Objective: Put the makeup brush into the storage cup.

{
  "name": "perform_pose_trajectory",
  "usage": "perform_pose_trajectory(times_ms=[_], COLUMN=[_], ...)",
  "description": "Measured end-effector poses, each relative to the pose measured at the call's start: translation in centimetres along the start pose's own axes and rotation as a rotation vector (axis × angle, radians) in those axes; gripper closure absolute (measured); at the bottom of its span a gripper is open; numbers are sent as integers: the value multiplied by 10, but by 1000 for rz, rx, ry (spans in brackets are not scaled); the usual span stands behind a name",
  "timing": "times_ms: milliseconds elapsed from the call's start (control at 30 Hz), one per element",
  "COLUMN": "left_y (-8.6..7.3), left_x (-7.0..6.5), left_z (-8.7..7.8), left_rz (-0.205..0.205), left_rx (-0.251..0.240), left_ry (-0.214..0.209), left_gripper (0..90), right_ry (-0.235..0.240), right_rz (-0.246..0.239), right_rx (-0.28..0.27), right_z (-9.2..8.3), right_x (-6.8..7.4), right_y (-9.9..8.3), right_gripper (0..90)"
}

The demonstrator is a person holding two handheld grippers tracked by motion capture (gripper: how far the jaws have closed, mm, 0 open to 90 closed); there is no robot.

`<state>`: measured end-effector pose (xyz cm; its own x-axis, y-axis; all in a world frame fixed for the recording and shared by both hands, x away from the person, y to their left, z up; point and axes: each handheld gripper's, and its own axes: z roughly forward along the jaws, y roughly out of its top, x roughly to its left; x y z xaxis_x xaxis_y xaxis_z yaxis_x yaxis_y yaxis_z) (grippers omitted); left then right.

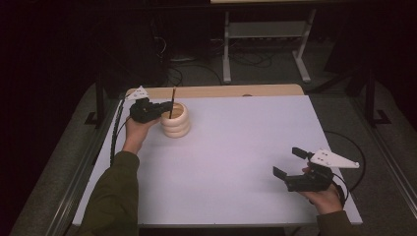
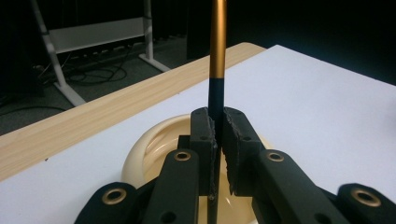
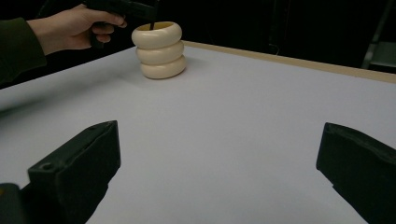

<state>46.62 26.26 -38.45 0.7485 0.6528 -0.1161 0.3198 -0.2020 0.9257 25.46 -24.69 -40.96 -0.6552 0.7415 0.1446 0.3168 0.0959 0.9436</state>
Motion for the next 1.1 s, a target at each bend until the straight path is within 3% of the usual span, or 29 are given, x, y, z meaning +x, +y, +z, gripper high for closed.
perform_pose_trajectory(times_ms=[200,333,567,700,1100], left_y=[0,0,2,2,7], left_x=[2,2,2,3,-5], left_z=[-2,-2,-4,-6,-14], left_rz=[-6,-11,-3,-19,-24], left_rx=[7,6,17,15,59], left_ry=[3,14,52,57,75], left_gripper=[811,753,525,379,77], right_ry=[0,-1,-1,-2,-3], right_rz=[-3,-2,-2,-3,-2], right_rx=[0,-1,-1,0,-3], right_z=[0,0,0,0,-1], right_x=[0,0,0,0,0], right_y=[0,0,0,0,0], right_gripper=[0,0,0,0,0])
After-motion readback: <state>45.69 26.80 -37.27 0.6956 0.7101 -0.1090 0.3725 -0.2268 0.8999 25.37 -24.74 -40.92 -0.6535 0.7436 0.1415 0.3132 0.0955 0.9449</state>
